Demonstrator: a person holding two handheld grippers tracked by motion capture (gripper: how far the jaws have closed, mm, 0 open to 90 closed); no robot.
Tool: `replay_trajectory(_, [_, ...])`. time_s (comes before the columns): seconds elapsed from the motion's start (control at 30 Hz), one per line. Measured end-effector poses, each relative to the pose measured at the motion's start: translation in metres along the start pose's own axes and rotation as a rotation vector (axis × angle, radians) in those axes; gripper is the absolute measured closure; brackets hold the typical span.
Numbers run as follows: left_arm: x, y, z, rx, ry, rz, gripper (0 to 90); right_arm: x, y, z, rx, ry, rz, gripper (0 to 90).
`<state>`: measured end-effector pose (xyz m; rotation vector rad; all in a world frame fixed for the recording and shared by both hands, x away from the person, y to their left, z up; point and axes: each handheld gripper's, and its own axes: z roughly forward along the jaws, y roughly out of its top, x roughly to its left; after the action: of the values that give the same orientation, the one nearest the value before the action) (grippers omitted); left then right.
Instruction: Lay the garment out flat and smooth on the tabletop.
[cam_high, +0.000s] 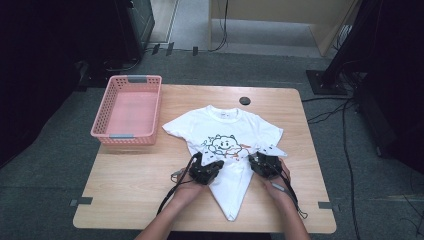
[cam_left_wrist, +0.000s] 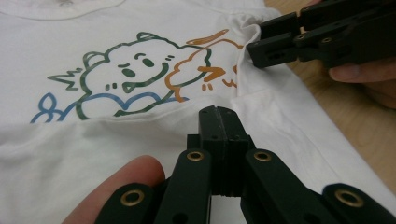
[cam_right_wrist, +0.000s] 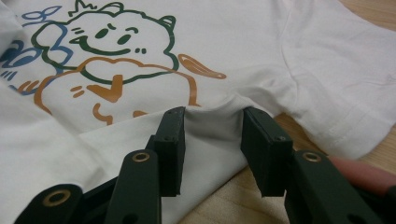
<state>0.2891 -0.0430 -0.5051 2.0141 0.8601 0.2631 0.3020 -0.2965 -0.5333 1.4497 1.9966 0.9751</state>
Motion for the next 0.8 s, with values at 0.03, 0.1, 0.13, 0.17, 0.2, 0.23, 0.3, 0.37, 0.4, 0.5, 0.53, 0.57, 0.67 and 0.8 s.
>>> replay_trajectory(0.03, [0.003, -0.002, -0.006, -0.004, -0.006, -0.006, 90.0, 0.000, 0.000, 0.000, 0.000, 0.000, 0.001, 60.8])
replay_trajectory(0.1, [0.010, -0.008, -0.018, -0.008, -0.008, -0.013, 90.0, 0.000, 0.000, 0.000, 0.000, 0.000, 0.000, 60.8])
replay_trajectory(0.13, [0.014, -0.012, -0.024, -0.009, -0.012, -0.018, 90.0, 0.000, 0.000, 0.000, 0.000, 0.000, 0.000, 60.8])
replay_trajectory(0.17, [0.018, -0.016, -0.030, -0.007, -0.016, -0.022, 90.0, 0.000, 0.000, 0.000, 0.000, 0.000, 0.000, 60.8])
replay_trajectory(0.2, [0.024, -0.020, -0.036, -0.003, -0.018, -0.029, 90.0, 0.000, 0.000, 0.000, 0.000, -0.001, 0.000, 60.8])
replay_trajectory(0.23, [0.029, -0.025, -0.042, -0.001, -0.020, -0.042, 90.0, 0.000, 0.000, 0.000, 0.000, -0.001, 0.000, 60.8])
replay_trajectory(0.3, [0.040, -0.034, -0.052, 0.007, -0.015, -0.061, 90.0, 0.000, 0.000, 0.000, 0.000, -0.001, 0.000, 60.8])
replay_trajectory(0.37, [0.050, -0.044, -0.060, 0.020, -0.009, -0.076, 90.0, 0.000, 0.000, 0.001, 0.000, -0.007, 0.004, 60.8])
replay_trajectory(0.4, [0.055, -0.049, -0.064, 0.028, -0.007, -0.082, 90.0, 0.000, 0.001, 0.001, -0.001, -0.011, 0.009, 60.8])
replay_trajectory(0.5, [0.064, -0.060, -0.072, 0.052, 0.005, -0.101, 90.0, -0.001, 0.002, 0.003, 0.000, -0.026, 0.009, 60.8])
replay_trajectory(0.53, [0.065, -0.063, -0.073, 0.055, 0.008, -0.106, 90.0, -0.001, 0.003, 0.004, -0.001, -0.035, 0.012, 60.8])
replay_trajectory(0.57, [0.065, -0.065, -0.075, 0.057, 0.008, -0.111, 90.0, -0.001, 0.005, 0.006, -0.003, -0.042, 0.014, 60.8])
replay_trajectory(0.67, [0.059, -0.068, -0.077, 0.063, 0.020, -0.097, 90.0, -0.003, 0.009, 0.011, -0.003, -0.056, 0.019, 60.9])
replay_trajectory(0.8, [0.047, -0.075, -0.077, 0.069, 0.022, -0.064, 90.0, -0.006, 0.016, 0.019, -0.003, -0.064, 0.028, 60.9])
